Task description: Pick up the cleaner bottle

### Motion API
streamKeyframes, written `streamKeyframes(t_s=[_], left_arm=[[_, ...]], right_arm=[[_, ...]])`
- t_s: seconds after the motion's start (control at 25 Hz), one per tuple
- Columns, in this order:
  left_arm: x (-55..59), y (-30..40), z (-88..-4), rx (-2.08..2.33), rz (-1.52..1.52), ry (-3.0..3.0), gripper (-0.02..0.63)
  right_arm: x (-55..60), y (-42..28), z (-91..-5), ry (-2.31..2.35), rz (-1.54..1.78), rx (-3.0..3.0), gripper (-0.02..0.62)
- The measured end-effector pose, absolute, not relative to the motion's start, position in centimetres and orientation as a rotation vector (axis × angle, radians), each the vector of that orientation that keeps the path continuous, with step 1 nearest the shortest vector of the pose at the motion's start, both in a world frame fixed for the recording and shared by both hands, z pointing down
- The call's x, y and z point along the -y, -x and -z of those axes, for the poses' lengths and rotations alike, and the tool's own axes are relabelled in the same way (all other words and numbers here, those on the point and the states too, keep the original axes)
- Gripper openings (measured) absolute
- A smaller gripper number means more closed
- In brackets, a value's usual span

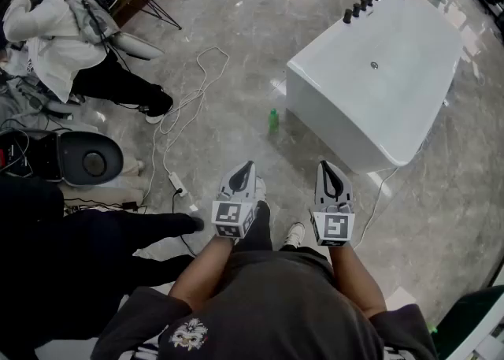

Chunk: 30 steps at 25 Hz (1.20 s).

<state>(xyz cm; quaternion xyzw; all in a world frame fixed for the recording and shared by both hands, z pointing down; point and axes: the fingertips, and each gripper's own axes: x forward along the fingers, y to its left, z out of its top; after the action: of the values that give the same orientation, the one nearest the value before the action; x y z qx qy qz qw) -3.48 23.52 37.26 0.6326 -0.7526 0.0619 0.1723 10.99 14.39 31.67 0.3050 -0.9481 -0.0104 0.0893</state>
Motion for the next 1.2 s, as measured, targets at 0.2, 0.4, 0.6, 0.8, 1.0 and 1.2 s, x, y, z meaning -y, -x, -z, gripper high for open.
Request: streamKeyframes(t_s=[0.2,0.4,0.6,0.8,1.0,1.2], left_arm=[[-18.6,9.8,-38.7,2.092,-0.121,-1.803,0.006],[-14.0,16.1,-41.8,2.033,-0.133,-1.812,0.008],[-9.7,20.7,-44.5,2.032,-0.236,-1.878,0.008],[-5.6,21.7,-46.6,2.028,-0.308,-1.952,0.008],[-2.2,22.3,-51.3,2.078,-0.28,-1.903,0.008],[-0.5,22.5,-61.5,2.143,-0.267,-1.876,0.008]], right_arm=[[-10.4,-4.8,-32.7,-0.941,0.028,2.79,0.017],[-6.8,1.9,-34.6,-0.89,0.086,2.742,0.017],[-2.5,5.9,-36.0,-0.944,0.066,2.709,0.017],[1.4,7.3,-38.7,-0.979,0.033,2.688,0.017],[4.8,7.8,-43.5,-0.995,-0.003,2.722,0.017],[6.4,7.2,-52.9,-1.027,-0.029,2.765,0.017]])
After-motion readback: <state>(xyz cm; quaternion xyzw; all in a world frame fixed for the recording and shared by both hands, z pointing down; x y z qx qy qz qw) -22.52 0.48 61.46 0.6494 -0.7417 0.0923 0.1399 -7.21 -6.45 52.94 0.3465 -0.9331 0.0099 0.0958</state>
